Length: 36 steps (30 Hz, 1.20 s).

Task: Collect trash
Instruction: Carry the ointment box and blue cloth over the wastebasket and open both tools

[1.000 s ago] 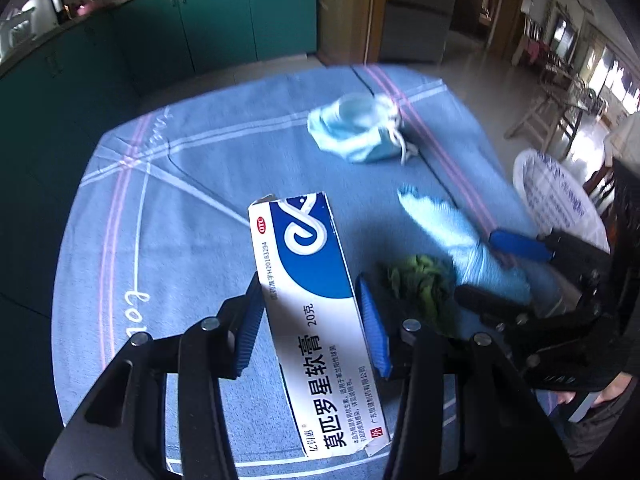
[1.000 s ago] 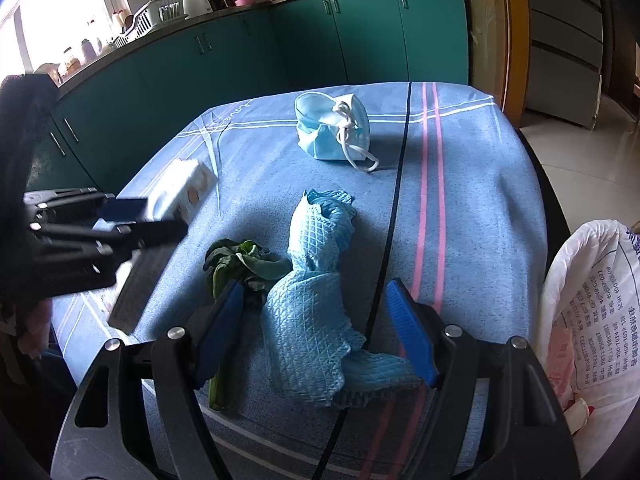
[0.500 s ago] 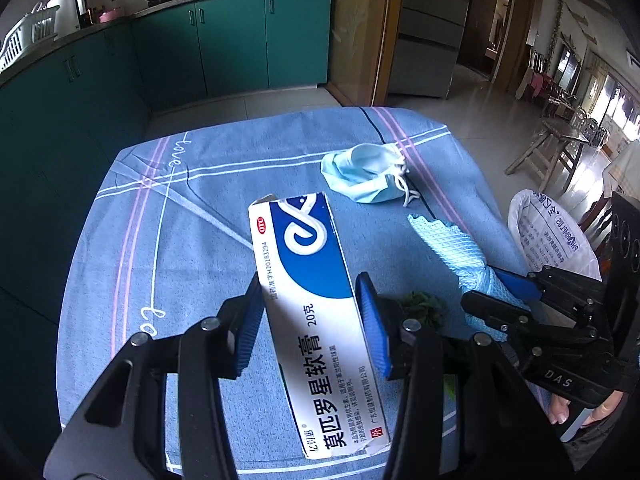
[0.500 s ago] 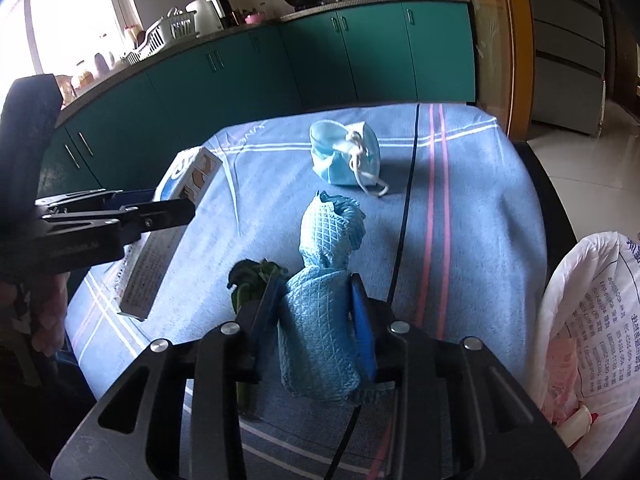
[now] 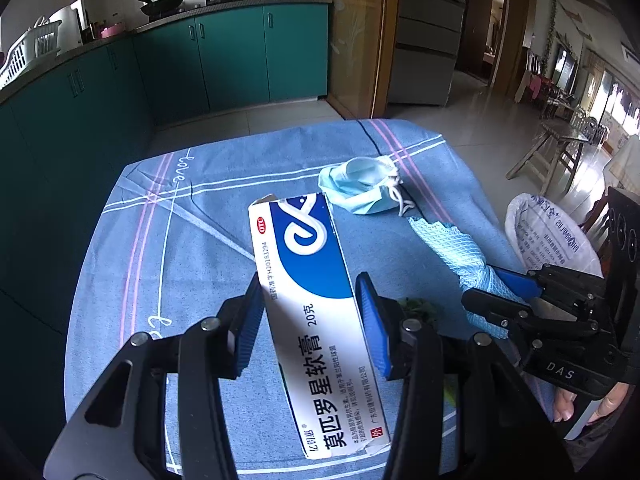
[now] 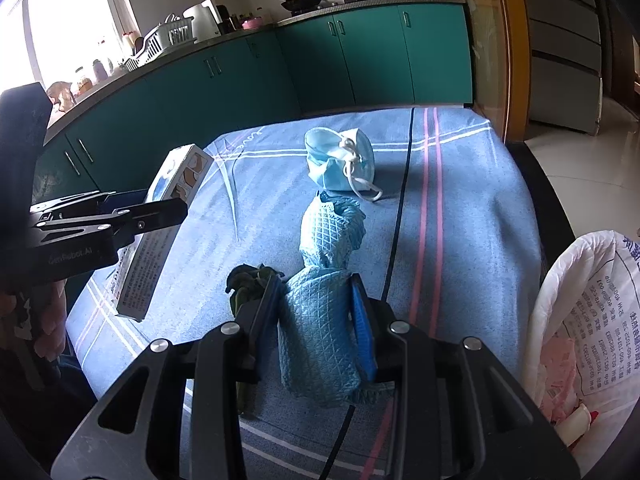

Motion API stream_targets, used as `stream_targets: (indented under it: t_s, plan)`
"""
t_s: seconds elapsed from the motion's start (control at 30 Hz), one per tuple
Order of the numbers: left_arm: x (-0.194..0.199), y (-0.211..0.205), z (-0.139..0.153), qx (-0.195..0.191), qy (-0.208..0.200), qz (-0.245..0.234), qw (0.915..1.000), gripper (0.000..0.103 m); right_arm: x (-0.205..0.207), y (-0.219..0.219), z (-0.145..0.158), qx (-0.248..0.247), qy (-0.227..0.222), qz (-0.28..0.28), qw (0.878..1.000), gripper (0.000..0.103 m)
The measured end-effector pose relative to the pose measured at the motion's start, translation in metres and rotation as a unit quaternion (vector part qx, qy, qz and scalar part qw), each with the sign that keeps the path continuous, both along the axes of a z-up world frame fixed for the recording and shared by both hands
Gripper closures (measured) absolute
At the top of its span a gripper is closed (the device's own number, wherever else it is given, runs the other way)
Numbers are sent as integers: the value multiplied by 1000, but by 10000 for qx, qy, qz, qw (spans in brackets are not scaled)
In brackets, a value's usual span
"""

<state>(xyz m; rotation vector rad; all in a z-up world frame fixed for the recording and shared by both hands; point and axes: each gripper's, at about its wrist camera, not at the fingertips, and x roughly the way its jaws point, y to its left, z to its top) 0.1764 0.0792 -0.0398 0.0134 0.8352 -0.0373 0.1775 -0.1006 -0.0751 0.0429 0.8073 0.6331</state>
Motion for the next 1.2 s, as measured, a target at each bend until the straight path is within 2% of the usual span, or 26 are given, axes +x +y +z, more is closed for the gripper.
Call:
stream_targets:
  t_s: [0.27,0.5,0.63,0.77,0.9,1.03,1.17,1.2]
  plan:
    - [-11,4,17,-108,-464,-17,9989,56,-13,-18,25,420,-394,-37,9983,68]
    - [-14,-10,23,-158,-652,-204,9975,56,-19,-40,32,452,-509,-224,9974,68]
    - [-11,-28,27,-454,-563,-538,9959,56,-24,-74,41,352,-661,-681,9949,68]
    - [-3,-64,35,-529,-520,-980,9924,56,-26,-121,45,122,-762,-1487,9859,68]
    - [16,-116,35,-904,-170,-1597,9829,56,-24,-165,40,-162,-662,-2309,9706,68]
    - [37,-183,21,-904,67,-2107,9733,56,-20,-207,27,-352,-334,-3144,9481,68]
    - [55,-233,1,-1343,536,-2439,9590,55,-22,-228,20,-322,-181,-3460,9375,68]
    - [57,-243,-4,-1485,642,-2520,9541,47,-24,-229,19,-333,-174,-3499,9360,67]
